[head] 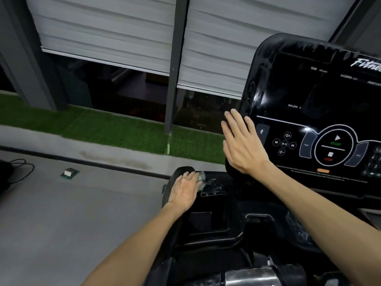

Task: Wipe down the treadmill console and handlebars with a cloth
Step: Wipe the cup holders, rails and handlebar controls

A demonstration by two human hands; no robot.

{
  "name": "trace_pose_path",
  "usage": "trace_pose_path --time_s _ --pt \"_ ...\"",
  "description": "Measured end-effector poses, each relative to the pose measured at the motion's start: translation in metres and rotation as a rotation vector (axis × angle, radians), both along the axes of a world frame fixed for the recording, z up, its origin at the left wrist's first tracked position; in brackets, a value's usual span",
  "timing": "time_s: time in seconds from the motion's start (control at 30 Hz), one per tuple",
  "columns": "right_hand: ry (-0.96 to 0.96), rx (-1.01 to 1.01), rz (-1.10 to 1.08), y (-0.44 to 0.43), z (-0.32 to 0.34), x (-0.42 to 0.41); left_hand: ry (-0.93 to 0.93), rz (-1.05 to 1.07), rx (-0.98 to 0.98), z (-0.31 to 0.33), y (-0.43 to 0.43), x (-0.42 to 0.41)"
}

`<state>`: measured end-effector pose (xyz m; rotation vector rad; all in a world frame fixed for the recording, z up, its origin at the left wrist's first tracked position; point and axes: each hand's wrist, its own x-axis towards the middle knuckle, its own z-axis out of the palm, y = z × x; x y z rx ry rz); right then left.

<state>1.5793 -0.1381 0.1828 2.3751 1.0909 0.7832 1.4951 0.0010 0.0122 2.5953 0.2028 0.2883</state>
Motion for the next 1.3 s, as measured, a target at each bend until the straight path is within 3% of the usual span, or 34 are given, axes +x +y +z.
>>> trace_pose_path --time_s 0.13,0.2,0.37,0.47,0.57,0.77,0.9,0.97,1.3 --pt "-0.019 0.076 0.054 0.001 -0.004 0.003 0.072 -0.041 -0.003 -0.001 0.008 0.032" --pt "-0.026 0.097 0.068 0.001 -0.005 0.004 0.091 -0.134 0.094 -0.008 0.003 0.039" --pt "-0.045 0.142 0.092 0.001 -0.008 0.005 -0.067 -0.266 0.171 -0.033 -0.001 0.023" --pt "-0.066 0.155 0.110 0.001 -0.009 0.006 -0.130 -0.324 0.394 -0.041 0.001 0.008" --pt "-0.078 0.166 0.129 0.001 -0.009 0.007 -0.032 -0.359 0.492 -0.042 -0.007 -0.006" --pt "-0.083 0.177 0.139 0.001 -0.010 0.008 0.027 -0.374 0.375 -0.019 -0.004 0.027" --pt "-0.077 0.170 0.135 0.001 -0.010 0.008 0.267 -0.319 0.287 -0.008 0.001 0.082" --pt "-0.068 0.168 0.135 0.001 -0.010 0.008 0.292 -0.313 0.227 -0.010 0.003 0.090" --pt "-0.066 0.190 0.142 0.001 -0.010 0.009 -0.043 -0.508 0.209 -0.039 0.011 -0.005"
